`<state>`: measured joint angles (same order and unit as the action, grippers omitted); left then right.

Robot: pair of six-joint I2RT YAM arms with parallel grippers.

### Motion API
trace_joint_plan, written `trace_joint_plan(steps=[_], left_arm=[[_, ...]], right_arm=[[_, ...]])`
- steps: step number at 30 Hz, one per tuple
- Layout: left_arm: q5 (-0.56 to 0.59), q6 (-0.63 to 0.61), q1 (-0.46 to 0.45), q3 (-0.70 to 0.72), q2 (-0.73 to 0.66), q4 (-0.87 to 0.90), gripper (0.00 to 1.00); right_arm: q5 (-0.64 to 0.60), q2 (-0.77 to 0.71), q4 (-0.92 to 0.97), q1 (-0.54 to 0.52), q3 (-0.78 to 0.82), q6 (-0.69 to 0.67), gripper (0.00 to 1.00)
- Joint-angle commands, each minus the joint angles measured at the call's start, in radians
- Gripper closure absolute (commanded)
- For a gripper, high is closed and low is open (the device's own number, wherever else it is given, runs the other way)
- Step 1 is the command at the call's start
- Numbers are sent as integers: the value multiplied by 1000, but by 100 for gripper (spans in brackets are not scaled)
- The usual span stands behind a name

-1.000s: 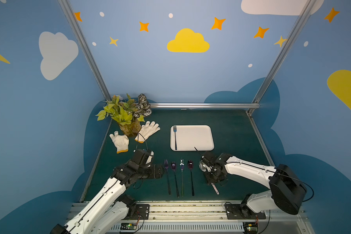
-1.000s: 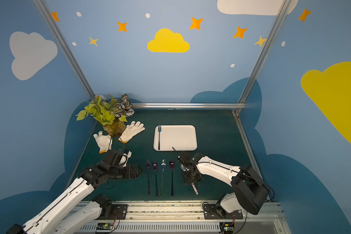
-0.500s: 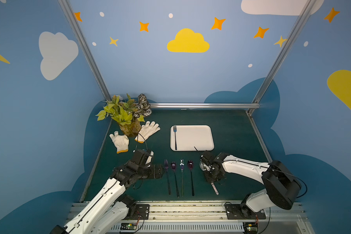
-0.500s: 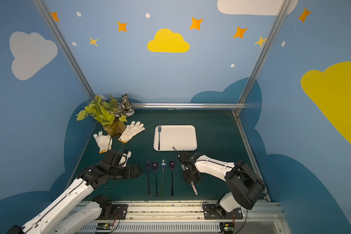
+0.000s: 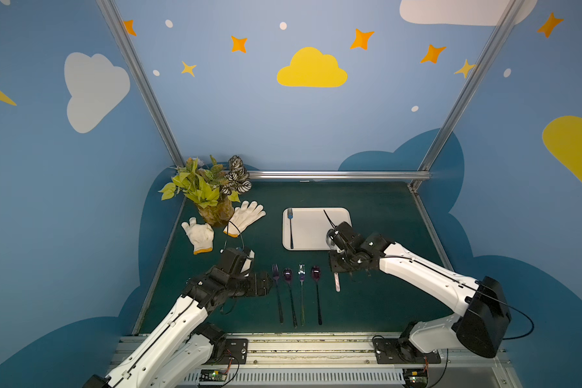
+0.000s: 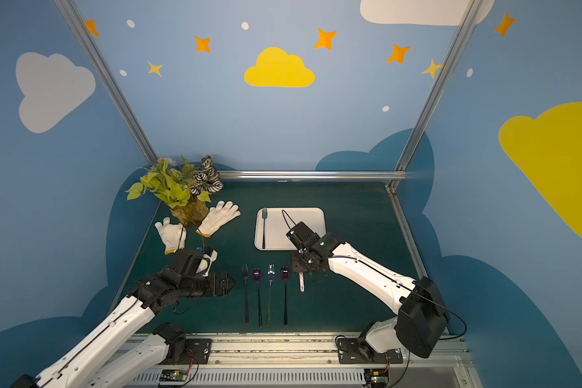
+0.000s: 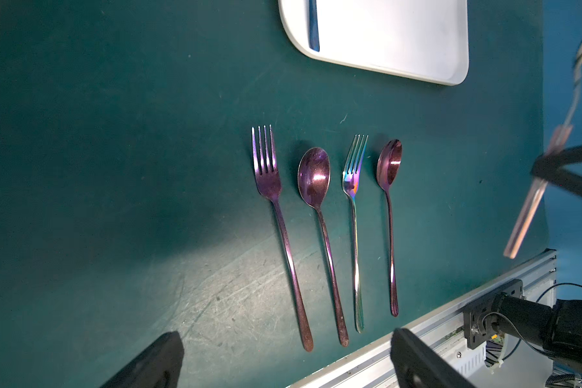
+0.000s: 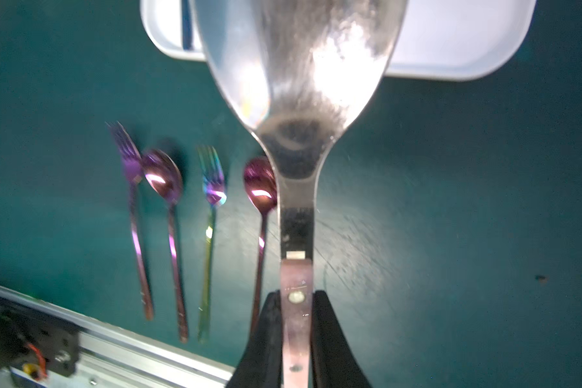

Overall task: Set the spoon and fork side by side
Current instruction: Pick up the spoon from the center of the board, then place the spoon on the tray.

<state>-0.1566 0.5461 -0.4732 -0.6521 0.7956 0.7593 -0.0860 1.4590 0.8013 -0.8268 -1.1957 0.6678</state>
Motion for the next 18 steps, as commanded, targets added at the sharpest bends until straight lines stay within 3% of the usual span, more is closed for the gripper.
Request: trace_joint_plan(steps=[1,10,18], left_arm=[[3,-9,2,-3,-9,6,0],[0,-6,2,3,-19,2,0],[-9,-7,2,8,-11,-5,0]], right_arm=[[-29,138,14,14,-144,67,96],[20,590,38,71,-600,-32,96],[34,831,70,92,-894,-57,95]])
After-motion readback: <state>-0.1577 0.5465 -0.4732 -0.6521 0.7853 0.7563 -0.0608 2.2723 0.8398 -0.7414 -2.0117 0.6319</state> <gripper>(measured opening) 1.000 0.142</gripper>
